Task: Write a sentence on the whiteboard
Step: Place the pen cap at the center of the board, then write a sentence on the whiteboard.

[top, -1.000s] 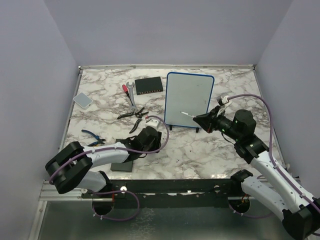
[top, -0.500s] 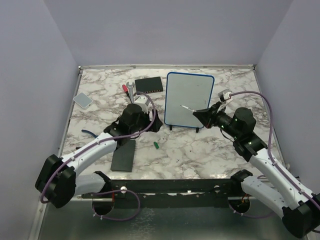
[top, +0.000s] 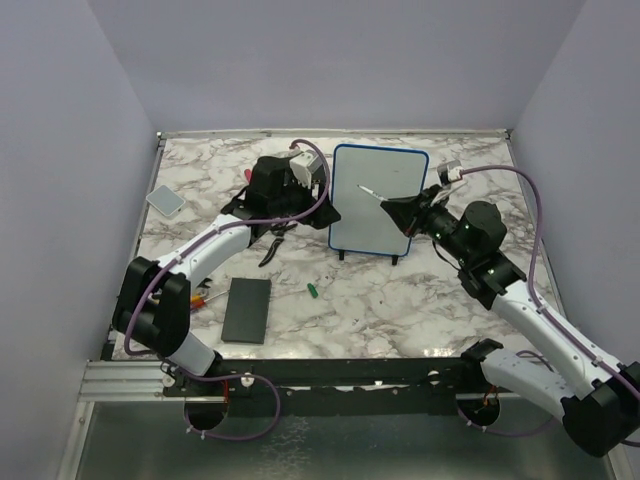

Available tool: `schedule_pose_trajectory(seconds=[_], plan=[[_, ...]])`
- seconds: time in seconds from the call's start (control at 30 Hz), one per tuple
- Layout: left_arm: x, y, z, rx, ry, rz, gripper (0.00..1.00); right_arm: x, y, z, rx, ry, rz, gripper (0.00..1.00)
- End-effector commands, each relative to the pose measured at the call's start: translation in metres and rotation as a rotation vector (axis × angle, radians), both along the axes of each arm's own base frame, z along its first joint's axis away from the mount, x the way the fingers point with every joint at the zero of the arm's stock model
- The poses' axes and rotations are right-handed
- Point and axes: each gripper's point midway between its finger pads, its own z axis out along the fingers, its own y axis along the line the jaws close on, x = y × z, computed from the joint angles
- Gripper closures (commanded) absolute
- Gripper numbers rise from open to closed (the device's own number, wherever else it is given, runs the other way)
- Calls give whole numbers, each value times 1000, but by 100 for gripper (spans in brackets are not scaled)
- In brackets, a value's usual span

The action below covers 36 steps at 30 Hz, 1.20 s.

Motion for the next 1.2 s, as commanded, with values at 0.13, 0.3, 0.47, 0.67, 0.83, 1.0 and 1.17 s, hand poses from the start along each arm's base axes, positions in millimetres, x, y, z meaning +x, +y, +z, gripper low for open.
schedule_pose_trajectory(seconds=[0.13, 0.3, 0.47, 0.67, 0.83, 1.0, 1.17], plan=[[11, -17, 10, -91, -83, -230, 30, 9, 8, 19, 47, -34, -1, 99], [23, -23, -2, -89, -80, -258, 30, 7, 12, 21, 51, -42, 24, 99], [26, -31, -9, -128, -51, -291, 30, 4, 12, 20, 52, -42, 33, 99], [3, -31, -16, -161, -23, -300, 33, 3, 10, 15, 47, -29, 25, 99], [-15, -30, -25, -170, 16, -291, 34, 3, 10, 14, 41, -25, 25, 99], [-29, -25, -28, -172, 40, -266, 38, 1, 9, 13, 45, -18, 23, 99], [-49, -29, -31, -192, 72, -284, 38, -1, 9, 10, 43, -11, 30, 99]])
